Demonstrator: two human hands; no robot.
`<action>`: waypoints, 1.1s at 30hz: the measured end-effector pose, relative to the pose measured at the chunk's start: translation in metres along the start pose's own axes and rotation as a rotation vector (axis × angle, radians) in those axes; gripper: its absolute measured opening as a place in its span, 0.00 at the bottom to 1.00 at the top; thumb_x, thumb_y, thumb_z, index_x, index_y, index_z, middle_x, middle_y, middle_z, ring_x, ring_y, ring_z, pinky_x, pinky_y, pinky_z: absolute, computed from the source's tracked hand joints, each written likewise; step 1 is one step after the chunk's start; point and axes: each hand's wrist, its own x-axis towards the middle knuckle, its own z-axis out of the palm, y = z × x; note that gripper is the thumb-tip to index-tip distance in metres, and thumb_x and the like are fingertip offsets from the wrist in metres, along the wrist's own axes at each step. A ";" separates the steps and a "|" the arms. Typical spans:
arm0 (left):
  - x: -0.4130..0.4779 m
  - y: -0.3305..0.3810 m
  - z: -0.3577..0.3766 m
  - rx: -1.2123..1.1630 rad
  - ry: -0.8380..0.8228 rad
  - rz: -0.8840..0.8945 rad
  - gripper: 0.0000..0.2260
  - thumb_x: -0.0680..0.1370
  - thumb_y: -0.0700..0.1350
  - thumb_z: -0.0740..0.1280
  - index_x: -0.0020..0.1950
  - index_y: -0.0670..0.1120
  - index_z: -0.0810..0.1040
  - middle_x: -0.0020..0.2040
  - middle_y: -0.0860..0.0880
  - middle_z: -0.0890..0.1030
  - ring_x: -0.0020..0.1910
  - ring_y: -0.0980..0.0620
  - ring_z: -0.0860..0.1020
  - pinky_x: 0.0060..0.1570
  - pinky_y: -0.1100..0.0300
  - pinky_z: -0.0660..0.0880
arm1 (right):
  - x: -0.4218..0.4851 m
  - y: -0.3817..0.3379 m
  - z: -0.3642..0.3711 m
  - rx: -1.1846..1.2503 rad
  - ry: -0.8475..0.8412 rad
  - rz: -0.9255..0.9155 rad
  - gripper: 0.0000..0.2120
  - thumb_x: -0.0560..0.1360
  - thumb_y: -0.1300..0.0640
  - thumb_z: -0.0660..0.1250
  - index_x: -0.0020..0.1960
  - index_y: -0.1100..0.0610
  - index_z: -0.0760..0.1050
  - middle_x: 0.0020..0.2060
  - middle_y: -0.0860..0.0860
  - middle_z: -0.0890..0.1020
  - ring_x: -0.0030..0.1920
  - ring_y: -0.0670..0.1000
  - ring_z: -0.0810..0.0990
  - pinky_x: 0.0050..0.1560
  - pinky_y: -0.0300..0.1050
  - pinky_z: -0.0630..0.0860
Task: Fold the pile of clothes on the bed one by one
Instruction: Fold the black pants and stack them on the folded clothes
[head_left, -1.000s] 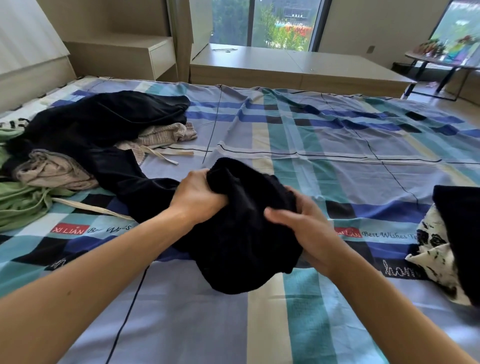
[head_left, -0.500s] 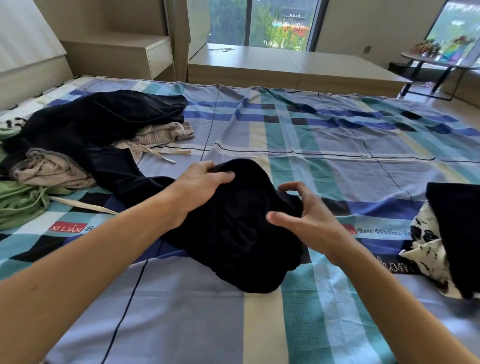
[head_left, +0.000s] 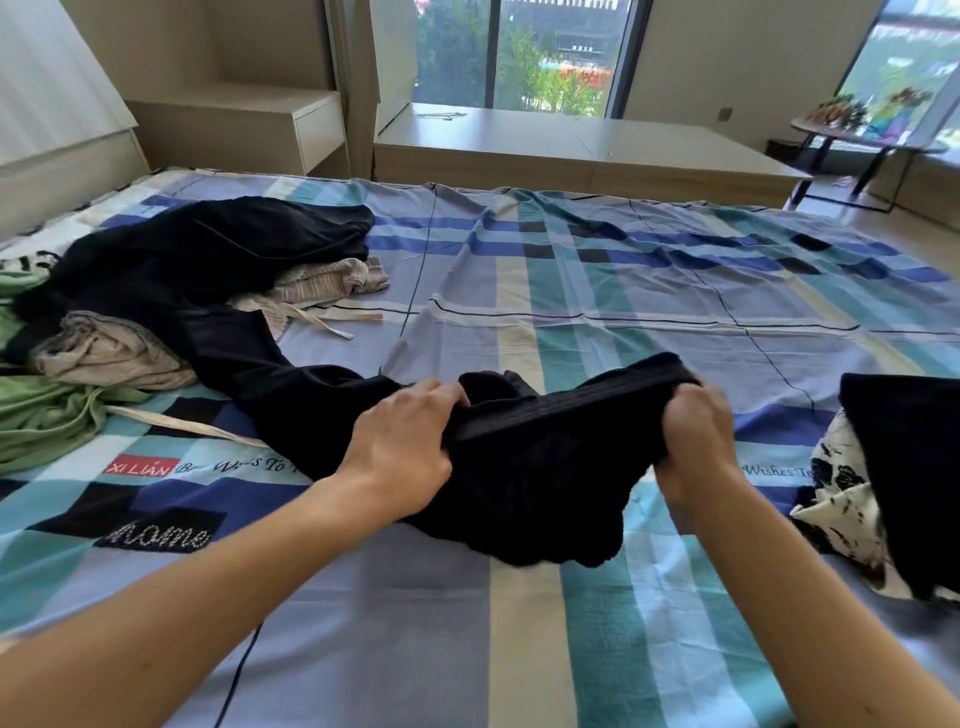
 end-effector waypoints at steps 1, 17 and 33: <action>0.003 -0.002 -0.005 0.011 0.048 -0.020 0.23 0.72 0.38 0.66 0.66 0.54 0.72 0.60 0.54 0.75 0.58 0.46 0.77 0.52 0.53 0.72 | 0.005 -0.005 -0.005 0.035 0.068 0.020 0.16 0.72 0.70 0.52 0.40 0.57 0.75 0.27 0.51 0.77 0.28 0.51 0.74 0.29 0.39 0.72; 0.113 0.027 -0.252 -0.478 -0.227 -0.081 0.12 0.79 0.35 0.64 0.58 0.47 0.80 0.47 0.44 0.81 0.41 0.50 0.78 0.42 0.57 0.77 | 0.070 -0.211 0.026 -0.666 0.029 -0.431 0.15 0.74 0.70 0.55 0.48 0.56 0.77 0.42 0.56 0.79 0.42 0.54 0.75 0.37 0.41 0.70; 0.089 0.026 -0.379 -0.835 -0.228 0.143 0.12 0.80 0.38 0.60 0.52 0.42 0.84 0.48 0.46 0.85 0.45 0.51 0.83 0.41 0.63 0.80 | 0.035 -0.356 0.071 -0.487 -0.531 -0.377 0.07 0.79 0.66 0.64 0.55 0.61 0.78 0.49 0.58 0.81 0.50 0.54 0.80 0.49 0.47 0.80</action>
